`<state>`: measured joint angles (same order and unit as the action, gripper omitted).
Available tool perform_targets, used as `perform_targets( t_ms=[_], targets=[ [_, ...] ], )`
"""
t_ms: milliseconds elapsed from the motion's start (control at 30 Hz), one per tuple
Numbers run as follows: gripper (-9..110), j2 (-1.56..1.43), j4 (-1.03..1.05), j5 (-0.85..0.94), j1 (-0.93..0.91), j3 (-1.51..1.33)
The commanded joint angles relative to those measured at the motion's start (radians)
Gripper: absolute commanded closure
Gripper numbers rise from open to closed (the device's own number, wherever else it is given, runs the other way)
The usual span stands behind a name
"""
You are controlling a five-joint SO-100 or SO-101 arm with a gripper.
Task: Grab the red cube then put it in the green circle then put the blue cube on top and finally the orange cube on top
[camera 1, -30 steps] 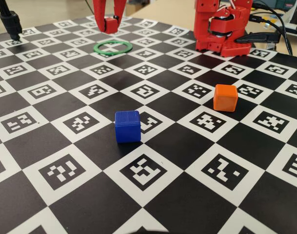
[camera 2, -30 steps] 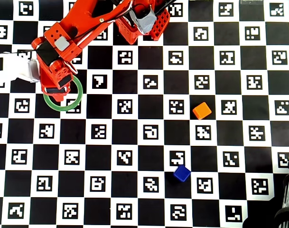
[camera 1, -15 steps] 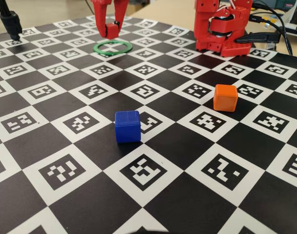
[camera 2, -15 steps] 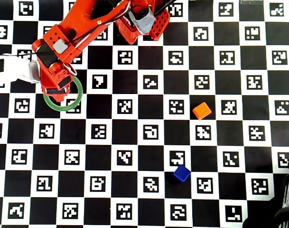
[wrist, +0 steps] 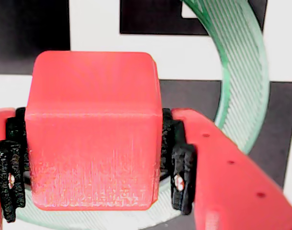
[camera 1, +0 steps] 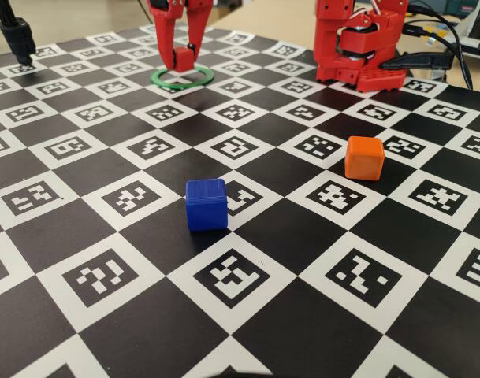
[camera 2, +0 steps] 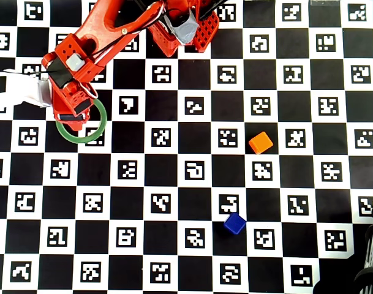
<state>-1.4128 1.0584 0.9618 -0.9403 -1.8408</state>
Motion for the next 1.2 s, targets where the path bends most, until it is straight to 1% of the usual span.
perform_targets(
  t_ms=[0, 433, 467, 600, 667, 933, 1167],
  targets=[
    [100, -0.012, -0.031, -0.012, -0.009, 0.006],
    [99, 0.005, -0.052, -0.021, -0.006, 0.0],
    [94, 0.005, -0.049, -0.02, -0.008, 0.002],
    [67, 0.0, -0.048, -0.023, -0.011, 0.002],
    [61, -0.005, -0.048, -0.025, -0.012, 0.003],
    [57, -0.018, -0.026, -0.025, -0.02, 0.023],
    [57, -0.035, 0.038, -0.029, -0.02, 0.086]
  ],
)
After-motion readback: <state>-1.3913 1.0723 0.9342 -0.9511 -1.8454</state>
